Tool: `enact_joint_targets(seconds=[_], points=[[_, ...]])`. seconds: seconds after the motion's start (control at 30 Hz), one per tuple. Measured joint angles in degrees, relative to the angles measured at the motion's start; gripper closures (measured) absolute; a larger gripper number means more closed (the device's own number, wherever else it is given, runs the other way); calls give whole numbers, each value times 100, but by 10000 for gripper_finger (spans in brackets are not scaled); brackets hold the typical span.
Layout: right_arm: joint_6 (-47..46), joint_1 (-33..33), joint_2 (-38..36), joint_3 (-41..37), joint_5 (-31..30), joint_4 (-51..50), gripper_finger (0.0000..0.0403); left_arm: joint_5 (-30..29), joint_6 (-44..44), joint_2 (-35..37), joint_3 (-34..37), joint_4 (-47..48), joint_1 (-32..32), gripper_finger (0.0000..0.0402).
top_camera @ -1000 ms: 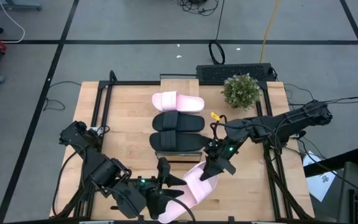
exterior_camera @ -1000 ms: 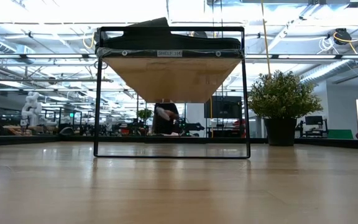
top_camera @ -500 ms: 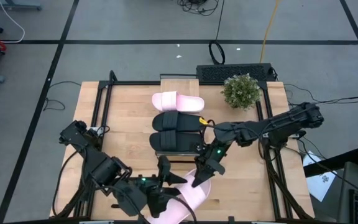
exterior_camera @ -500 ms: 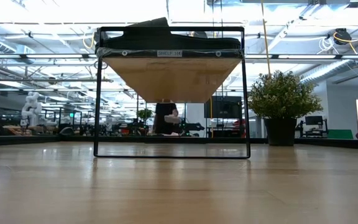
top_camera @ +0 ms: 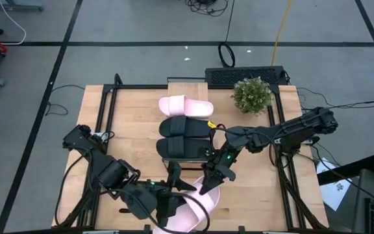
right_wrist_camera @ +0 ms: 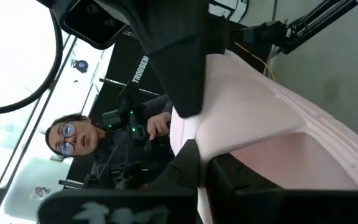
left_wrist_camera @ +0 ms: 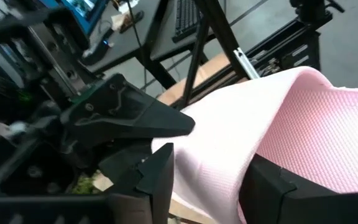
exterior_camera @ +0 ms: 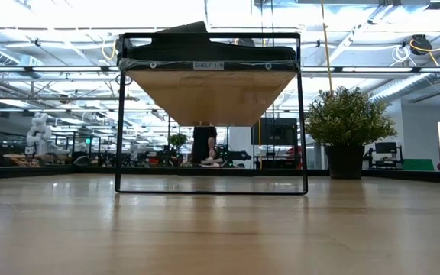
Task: Pick and place slides into the shelf
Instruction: Put the pink slide on the shelf
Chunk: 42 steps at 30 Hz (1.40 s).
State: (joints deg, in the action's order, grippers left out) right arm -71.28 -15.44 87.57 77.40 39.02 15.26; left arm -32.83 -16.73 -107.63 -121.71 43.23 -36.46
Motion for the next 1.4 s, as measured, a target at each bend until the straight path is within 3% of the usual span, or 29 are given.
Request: enact_joint_targets(seconds=[0.1, 0.3, 0.5, 0.87, 1.17, 1.3, 1.4], points=[[14, 0, 0, -2, -20, 14, 403, 201, 225, 5, -5, 122, 102, 279], [16, 0, -4, -2, -128, -9, 391, 288, 269, 15, -11, 189, 144, 388], [63, 4, -9, -2, -213, -6, 365, -25, 718, 10, -9, 450, 52, 397], [563, 91, -171, -2, -732, 4, 349, -1312, 2052, -11, 0, 1324, -531, 401], [957, 179, -369, 42, -759, 749, 349, -1565, 3030, -37, 34, 1644, -989, 401], [1569, 176, -423, 22, -784, 1279, 349, -2010, 3491, -17, 15, 1800, -1074, 401], [2576, 14, -561, 31, -789, 1214, 352, -2397, 3739, -5, 17, 1815, -1129, 401]])
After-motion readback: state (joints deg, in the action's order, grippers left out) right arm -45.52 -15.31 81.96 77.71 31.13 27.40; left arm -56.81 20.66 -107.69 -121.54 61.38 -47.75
